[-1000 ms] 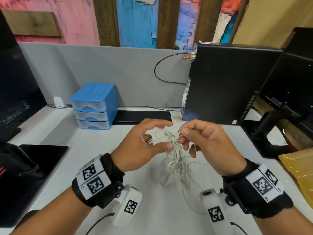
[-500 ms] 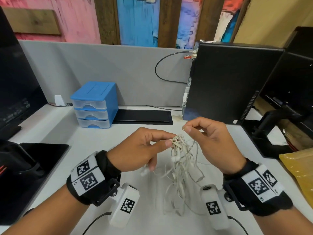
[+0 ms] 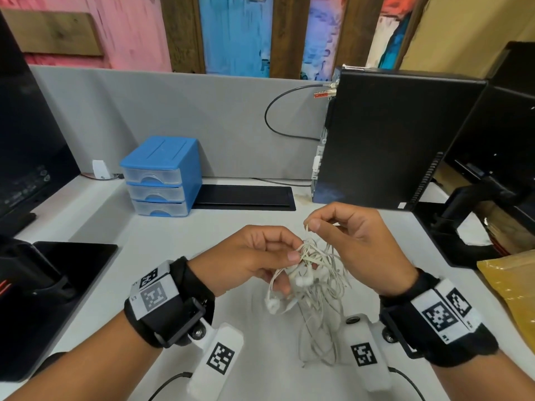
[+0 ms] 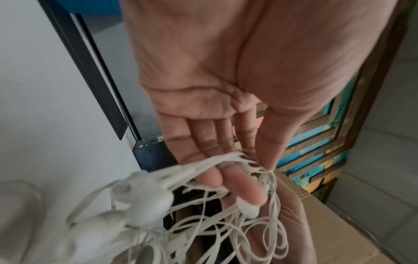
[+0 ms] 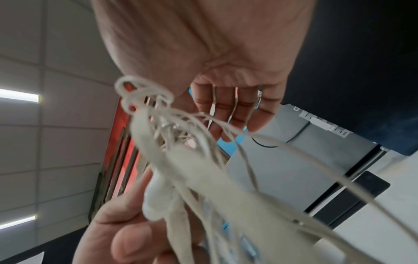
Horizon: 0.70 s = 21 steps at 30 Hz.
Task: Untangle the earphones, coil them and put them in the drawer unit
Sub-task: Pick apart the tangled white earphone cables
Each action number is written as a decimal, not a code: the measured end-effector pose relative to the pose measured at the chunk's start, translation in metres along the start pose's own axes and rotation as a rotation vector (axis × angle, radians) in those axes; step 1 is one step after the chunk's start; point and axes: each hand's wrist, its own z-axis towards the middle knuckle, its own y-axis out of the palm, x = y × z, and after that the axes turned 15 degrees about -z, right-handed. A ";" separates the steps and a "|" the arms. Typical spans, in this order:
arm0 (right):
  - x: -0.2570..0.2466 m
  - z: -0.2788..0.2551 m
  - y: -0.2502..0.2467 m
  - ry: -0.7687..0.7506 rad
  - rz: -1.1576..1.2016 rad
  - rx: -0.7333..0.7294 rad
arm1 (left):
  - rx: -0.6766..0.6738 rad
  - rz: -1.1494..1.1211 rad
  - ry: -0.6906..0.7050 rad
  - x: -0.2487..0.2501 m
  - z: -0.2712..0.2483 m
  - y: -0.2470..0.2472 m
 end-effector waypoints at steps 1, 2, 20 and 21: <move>0.000 0.000 0.000 -0.001 0.005 0.001 | 0.006 -0.015 0.009 0.000 0.001 -0.001; 0.000 0.000 -0.001 -0.004 0.008 0.000 | 0.010 -0.031 0.018 -0.001 0.001 -0.001; -0.022 -0.010 -0.001 -0.126 -0.086 0.234 | 0.175 -0.692 0.072 0.003 0.007 0.006; -0.025 -0.012 0.001 -0.146 -0.105 0.232 | 0.190 -0.719 0.102 0.006 0.006 0.006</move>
